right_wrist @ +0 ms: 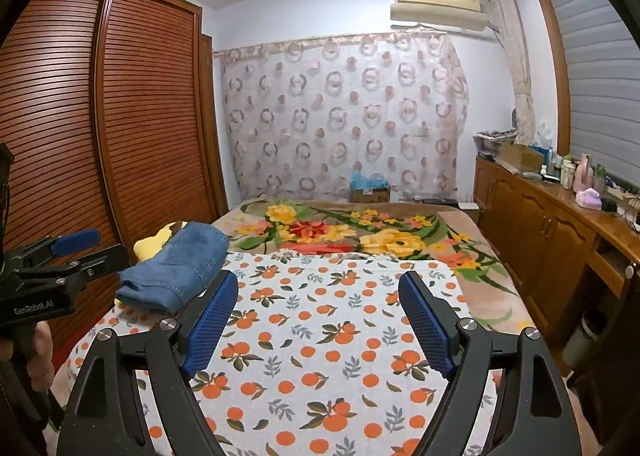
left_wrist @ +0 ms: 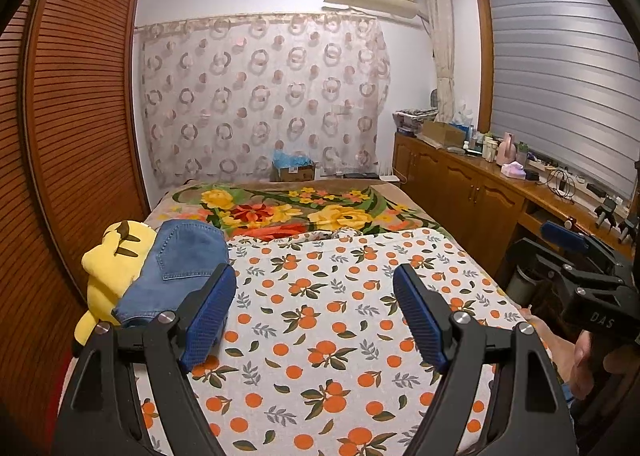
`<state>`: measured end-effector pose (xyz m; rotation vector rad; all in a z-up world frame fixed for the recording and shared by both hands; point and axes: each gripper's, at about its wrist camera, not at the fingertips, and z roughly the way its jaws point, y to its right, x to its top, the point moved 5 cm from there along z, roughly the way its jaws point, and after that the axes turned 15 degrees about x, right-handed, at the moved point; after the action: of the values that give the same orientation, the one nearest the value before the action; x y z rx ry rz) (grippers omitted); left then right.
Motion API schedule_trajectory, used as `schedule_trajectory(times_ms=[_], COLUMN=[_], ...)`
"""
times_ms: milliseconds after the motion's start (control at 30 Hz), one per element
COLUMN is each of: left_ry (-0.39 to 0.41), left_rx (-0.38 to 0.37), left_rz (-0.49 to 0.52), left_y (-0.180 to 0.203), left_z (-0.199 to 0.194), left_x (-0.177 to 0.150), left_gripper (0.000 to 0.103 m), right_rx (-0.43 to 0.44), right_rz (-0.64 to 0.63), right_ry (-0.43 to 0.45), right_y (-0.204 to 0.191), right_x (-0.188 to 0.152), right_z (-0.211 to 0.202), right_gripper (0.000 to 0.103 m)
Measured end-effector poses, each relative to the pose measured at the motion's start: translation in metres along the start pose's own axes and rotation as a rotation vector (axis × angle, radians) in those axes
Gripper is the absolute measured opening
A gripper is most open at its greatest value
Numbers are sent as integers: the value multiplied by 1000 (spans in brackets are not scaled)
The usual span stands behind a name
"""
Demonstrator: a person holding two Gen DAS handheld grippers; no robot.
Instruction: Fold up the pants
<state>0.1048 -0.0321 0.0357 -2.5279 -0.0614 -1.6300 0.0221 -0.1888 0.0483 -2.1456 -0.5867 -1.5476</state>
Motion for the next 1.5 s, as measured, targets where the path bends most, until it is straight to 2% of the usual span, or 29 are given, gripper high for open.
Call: schedule_trajectory(times_ms=[1500], left_ry=[-3], left_rx=[4], left_rz=[-3], left_y=[-7], left_z=[-2], left_x=[1], left_gripper=[81], right_rx=[8], right_rz=[-1], right_ry=[-6], right_y=[11], right_x=[-3], right_z=[2], right_gripper=[85])
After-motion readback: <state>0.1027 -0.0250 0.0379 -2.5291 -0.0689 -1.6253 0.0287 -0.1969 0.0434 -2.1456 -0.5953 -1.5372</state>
